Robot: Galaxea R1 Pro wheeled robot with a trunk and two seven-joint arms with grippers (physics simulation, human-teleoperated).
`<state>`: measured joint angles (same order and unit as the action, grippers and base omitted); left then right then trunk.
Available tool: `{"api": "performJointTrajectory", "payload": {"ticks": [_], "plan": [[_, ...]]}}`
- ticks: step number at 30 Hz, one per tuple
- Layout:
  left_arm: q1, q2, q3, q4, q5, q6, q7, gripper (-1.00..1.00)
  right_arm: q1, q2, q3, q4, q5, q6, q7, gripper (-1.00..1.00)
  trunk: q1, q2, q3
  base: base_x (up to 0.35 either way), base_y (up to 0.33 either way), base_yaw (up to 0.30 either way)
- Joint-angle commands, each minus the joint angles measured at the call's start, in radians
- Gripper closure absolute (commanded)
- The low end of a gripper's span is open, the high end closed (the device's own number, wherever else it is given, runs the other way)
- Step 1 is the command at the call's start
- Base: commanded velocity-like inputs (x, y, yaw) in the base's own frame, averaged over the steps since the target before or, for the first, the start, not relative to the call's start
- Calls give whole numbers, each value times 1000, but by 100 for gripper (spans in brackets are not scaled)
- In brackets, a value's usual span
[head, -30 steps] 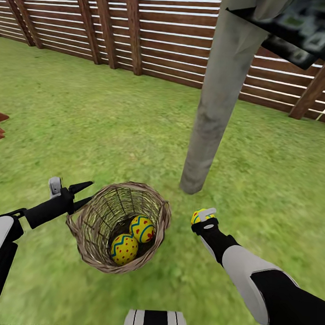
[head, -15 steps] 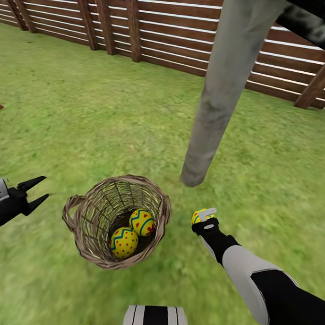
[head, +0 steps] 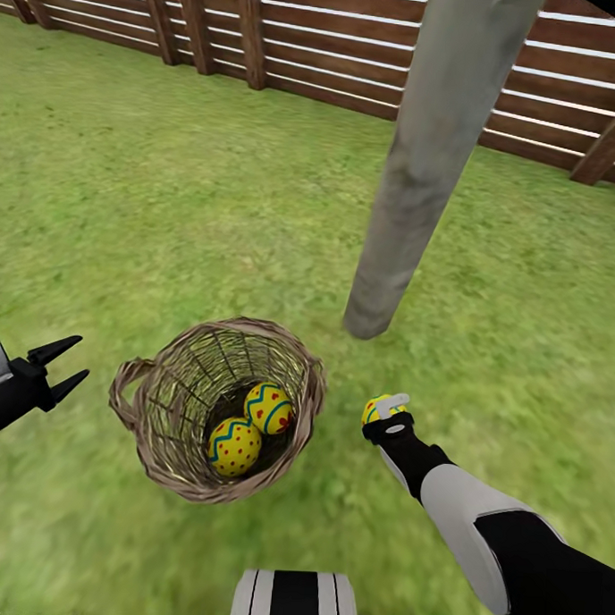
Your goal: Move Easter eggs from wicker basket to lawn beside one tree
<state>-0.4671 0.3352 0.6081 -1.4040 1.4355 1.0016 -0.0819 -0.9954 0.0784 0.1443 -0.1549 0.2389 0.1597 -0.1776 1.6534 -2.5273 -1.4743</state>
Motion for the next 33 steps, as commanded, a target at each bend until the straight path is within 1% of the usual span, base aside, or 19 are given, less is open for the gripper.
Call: {"api": "performJointTrajectory", "payload": {"ticks": [1, 5, 12, 25, 26, 30, 33], "plan": [[-1, 0, 1, 0, -8, 5, -9, -100, 0, 0, 6, -2, 7, 9, -3, 100, 0, -1, -5, 0, 0, 0], [-1, -1, 1, 0, -9, 5, -9, -100, 0, -5, 6, -2, 7, 11, -3, 100, 2, -1, -20, 0, 0, 0], [-1, 0, 2, 0, -9, 5, -9, -100, 0, -2, 6, -2, 7, 9, -3, 100, 5, -3, -47, 0, 0, 0], [2, -1, 2, 3, -6, 5, -9, -100, 0, -5, 6, -2, 7, 9, -3, 100, 5, -3, -47, 0, 0, 0], [2, -1, 2, 3, -6, 5, -9, -100, 0, -5, 6, -2, 7, 9, -3, -100, 5, -3, -47, 0, 0, 0], [2, -1, 2, 3, -8, 5, -9, -100, 0, -5, 6, -2, 7, 9, -3, -100, 5, -3, -47, 0, 0, 0], [2, -1, 2, 3, -9, 5, -9, -100, 0, -4, 6, -2, 7, 9, -3, -100, 4, -2, -35, 0, 0, 0]]}}
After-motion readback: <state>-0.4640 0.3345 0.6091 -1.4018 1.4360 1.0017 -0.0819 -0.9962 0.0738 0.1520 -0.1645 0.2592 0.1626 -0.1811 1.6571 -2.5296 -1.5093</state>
